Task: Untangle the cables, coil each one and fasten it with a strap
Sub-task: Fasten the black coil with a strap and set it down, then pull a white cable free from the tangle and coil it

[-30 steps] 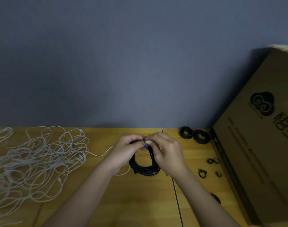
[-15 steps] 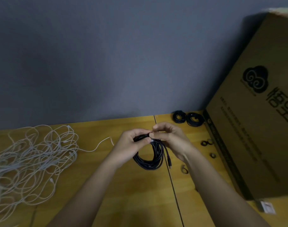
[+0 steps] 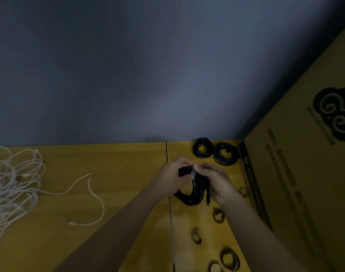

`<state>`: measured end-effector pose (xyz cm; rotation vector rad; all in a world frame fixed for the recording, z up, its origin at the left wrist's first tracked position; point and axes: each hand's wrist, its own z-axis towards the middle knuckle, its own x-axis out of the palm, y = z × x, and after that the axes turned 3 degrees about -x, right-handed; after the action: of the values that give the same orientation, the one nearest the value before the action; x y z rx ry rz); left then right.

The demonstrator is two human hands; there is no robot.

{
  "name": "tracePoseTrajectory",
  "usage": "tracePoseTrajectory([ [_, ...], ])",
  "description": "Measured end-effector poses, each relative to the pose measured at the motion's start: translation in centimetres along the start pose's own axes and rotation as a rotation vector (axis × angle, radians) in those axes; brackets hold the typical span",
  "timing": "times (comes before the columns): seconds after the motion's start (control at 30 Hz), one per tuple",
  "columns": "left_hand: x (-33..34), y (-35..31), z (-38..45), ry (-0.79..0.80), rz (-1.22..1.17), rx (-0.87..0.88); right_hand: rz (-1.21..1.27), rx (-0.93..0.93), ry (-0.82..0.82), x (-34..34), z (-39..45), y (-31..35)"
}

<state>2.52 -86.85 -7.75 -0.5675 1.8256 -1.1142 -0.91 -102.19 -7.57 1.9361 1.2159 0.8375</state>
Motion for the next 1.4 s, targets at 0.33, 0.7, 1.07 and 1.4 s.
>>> tracePoseTrajectory([
  [0.33, 3.4, 6.8, 9.8, -0.205, -0.314, -0.179, -0.692, -0.507, -0.176, -2.4, 13.1, -3.2],
  [0.7, 4.5, 11.4, 15.2, -0.405, 0.008, -0.186, -1.466, -0.833, -0.213, -5.3, 15.8, -4.5],
  [1.07, 4.7, 9.6, 12.4, -0.425, 0.234, -0.424, -1.471, -0.832, -0.206, -5.8, 14.8, -4.9],
  [1.4, 3.9, 9.3, 13.8, -0.379, -0.039, -0.320, -1.382, -0.724, -0.145, -5.5, 14.1, -5.5],
])
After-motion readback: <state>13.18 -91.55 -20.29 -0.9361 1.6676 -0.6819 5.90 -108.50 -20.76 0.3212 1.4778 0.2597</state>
